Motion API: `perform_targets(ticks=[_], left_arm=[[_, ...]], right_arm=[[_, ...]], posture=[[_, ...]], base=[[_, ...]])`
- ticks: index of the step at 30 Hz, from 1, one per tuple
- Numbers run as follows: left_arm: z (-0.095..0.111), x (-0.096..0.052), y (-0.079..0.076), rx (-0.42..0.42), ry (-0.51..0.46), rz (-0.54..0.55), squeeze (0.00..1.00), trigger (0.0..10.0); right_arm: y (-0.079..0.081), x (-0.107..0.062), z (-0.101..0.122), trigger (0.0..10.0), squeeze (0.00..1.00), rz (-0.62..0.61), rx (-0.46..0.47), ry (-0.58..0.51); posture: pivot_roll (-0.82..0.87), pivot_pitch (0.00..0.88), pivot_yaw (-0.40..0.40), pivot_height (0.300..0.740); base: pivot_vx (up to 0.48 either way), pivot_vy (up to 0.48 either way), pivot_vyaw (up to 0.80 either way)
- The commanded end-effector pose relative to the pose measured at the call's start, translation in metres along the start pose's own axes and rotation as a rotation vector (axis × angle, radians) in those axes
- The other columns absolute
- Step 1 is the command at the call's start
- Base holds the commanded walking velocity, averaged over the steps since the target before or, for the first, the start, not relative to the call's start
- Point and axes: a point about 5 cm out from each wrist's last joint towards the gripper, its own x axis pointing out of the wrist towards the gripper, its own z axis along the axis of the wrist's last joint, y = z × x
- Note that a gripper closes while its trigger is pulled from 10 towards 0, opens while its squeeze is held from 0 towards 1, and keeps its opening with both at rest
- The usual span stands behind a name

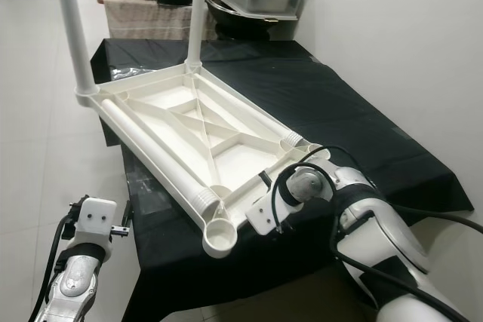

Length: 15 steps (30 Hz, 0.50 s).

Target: Building children table

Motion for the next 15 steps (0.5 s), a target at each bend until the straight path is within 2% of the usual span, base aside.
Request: perform_targets(ticks=[1,2,3,4,5,7,9,15], left_arm=[[-0.005,-0.002,-0.007,0.008,0.023,-0.024,0.00,10.0],[-0.005,-0.002,-0.007,0.008,0.023,-0.024,0.00,10.0],[-0.005,-0.002,-0.007,0.007,0.024,-0.023,0.00,10.0],[-0.005,-0.002,-0.007,0.007,0.024,-0.023,0.00,10.0],[-0.005,-0.002,-0.007,0.007,0.024,-0.023,0.00,10.0],[-0.005,-0.002,-0.007,0.007,0.024,-0.023,0.00,10.0],[-0.005,-0.002,-0.007,0.007,0.026,-0.026,0.00,10.0],[-0.005,-0.002,-0.008,0.008,0.026,-0.036,0.00,10.0]], right_arm=[[-0.030,-0.020,-0.011,10.0,0.00,-0.355,0.185,0.016],[-0.030,-0.020,-0.011,10.0,0.00,-0.355,0.185,0.016],[-0.027,-0.019,-0.015,10.0,0.00,-0.361,0.241,0.030],[-0.027,-0.019,-0.015,10.0,0.00,-0.361,0.241,0.030],[-0.022,-0.016,-0.018,10.0,0.00,-0.364,0.290,0.037],[-0.022,-0.016,-0.018,10.0,0.00,-0.364,0.290,0.037],[-0.012,-0.010,-0.020,10.0,0.00,-0.359,0.335,0.033],[-0.005,-0.007,-0.022,10.0,0.00,-0.355,0.354,0.044]], posture=[[0.03,0.000,-0.164,0.740],[0.03,0.000,-0.164,0.740],[0.03,0.000,-0.163,0.740],[0.03,0.000,-0.163,0.740],[0.03,0.000,-0.163,0.740],[0.03,0.000,-0.163,0.740],[0.03,0.000,-0.155,0.740],[0.02,0.000,-0.151,0.740]], base=[[0.000,0.000,0.00],[0.000,0.000,0.00],[0.000,0.000,0.00],[0.000,0.000,0.00],[0.000,0.000,0.00],[0.000,0.000,0.00],[0.000,0.000,0.00],[0.000,0.000,0.00]])
